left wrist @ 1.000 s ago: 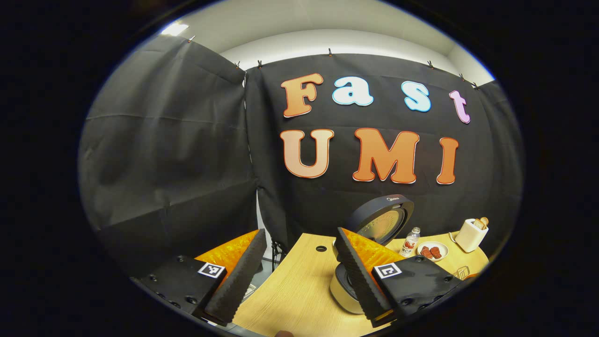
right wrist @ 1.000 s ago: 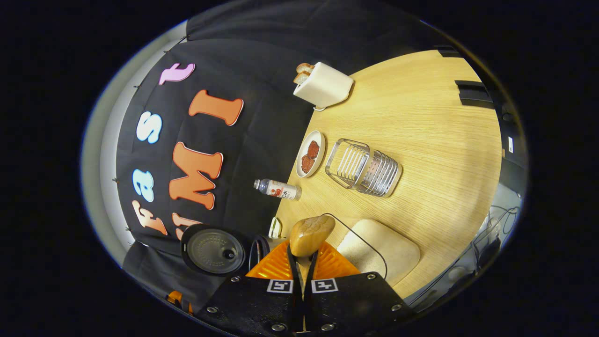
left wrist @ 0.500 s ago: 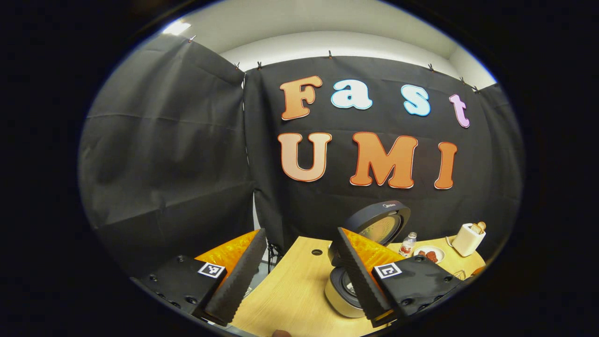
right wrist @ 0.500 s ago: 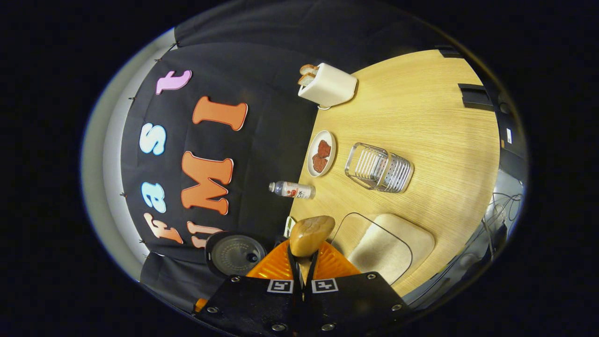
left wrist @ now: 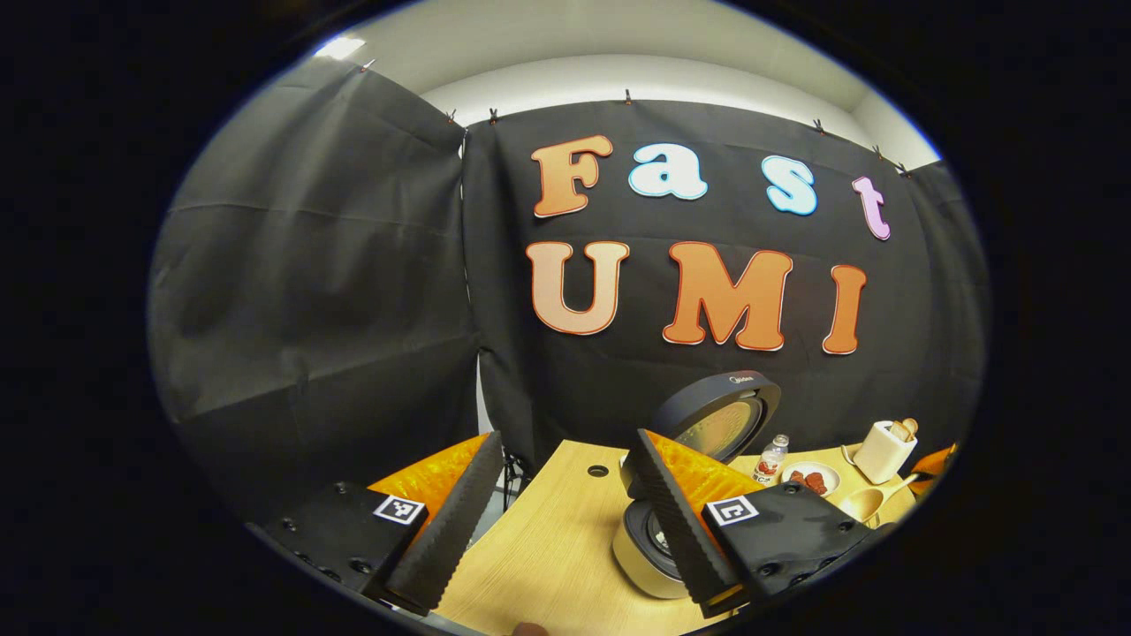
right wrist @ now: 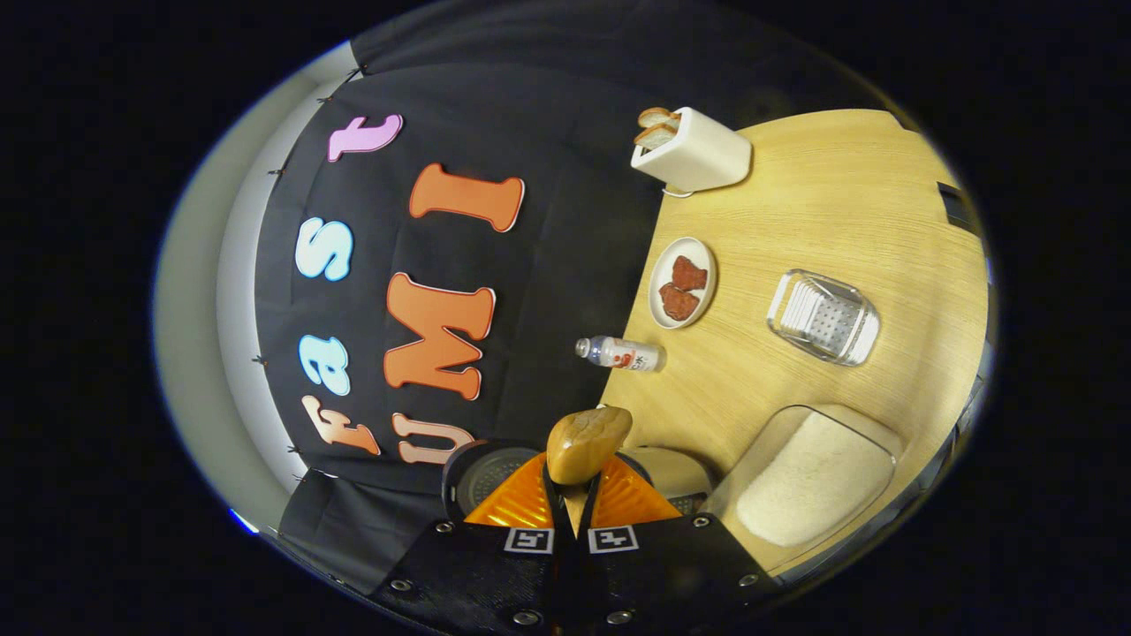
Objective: Close the left gripper, press the button to open the rice cooker; take a wooden spoon from the chopstick holder with the right hand, scoop a spoonful of rice and pour it into the rice cooker, then put the wooden spoon back into the chopstick holder.
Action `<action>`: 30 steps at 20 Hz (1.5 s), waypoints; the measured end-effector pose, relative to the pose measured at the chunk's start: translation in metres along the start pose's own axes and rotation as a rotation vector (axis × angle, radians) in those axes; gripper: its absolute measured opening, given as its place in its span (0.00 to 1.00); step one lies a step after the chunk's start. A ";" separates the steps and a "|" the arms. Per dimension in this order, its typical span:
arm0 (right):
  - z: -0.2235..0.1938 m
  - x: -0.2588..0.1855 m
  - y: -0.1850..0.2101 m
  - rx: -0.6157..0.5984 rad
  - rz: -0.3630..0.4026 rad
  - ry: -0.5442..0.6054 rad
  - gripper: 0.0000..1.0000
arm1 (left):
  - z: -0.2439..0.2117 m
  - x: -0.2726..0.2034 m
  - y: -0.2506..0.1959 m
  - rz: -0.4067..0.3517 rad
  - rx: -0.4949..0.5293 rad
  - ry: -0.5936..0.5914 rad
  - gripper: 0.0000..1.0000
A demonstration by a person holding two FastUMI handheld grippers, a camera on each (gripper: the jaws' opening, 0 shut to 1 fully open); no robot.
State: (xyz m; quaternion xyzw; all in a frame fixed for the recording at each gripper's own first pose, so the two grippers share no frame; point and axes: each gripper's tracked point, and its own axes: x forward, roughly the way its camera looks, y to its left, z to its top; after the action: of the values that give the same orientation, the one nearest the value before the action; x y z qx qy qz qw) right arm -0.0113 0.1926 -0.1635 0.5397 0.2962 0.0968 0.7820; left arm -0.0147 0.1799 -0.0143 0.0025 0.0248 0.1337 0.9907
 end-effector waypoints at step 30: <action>-0.073 0.152 0.080 -0.655 -0.013 0.058 0.00 | 0.002 0.025 -0.013 -0.064 0.045 0.014 1.00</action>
State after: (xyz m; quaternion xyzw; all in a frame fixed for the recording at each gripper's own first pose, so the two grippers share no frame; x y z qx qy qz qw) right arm 0.0828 0.3539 -0.1633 0.2548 0.2751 0.1974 0.9058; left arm 0.0131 0.1738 -0.0134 0.0233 0.0350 0.1015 0.9939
